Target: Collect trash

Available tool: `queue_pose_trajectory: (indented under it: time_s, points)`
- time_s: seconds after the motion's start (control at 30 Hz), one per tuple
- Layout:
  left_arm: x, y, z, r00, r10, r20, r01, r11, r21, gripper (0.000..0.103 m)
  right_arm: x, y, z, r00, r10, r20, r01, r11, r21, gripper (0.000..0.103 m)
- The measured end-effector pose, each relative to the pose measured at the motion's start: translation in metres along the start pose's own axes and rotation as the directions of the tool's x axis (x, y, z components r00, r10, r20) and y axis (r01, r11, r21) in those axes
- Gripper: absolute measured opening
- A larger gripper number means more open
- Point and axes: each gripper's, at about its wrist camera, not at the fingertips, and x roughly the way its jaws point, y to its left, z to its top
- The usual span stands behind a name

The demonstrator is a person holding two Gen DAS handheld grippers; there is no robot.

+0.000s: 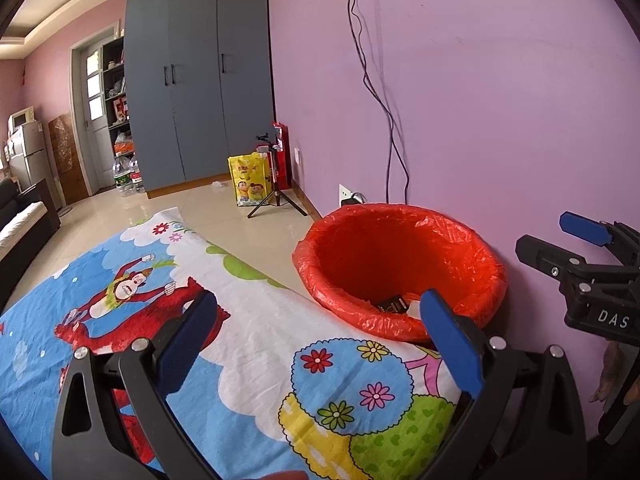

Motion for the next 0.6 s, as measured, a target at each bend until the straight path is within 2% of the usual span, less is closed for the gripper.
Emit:
queue_pose_trajectory:
  time_s: [0.1,0.4,0.6]
  points:
    - [0.001,-0.0018,0.001,1.0,-0.01,0.0,0.01,1.0,0.004,0.098,-0.0007,-0.001,0.0005,1.0,-0.001,0.003,0.001,1.0,0.007,0.084]
    - [0.003,-0.0024,0.0026,0.992,-0.124,-0.018,0.125,0.992,0.031,0.098,-0.0013,-0.0057,0.0022,1.0,-0.004,0.011,0.004,1.0,0.027,0.084]
    - [0.0017,0.0027,0.0051,0.991,-0.133,-0.011,0.133,0.991,0.028,0.098,-0.0013,-0.0062,0.0025,1.0,-0.004,0.012,0.004,1.0,0.027,0.084]
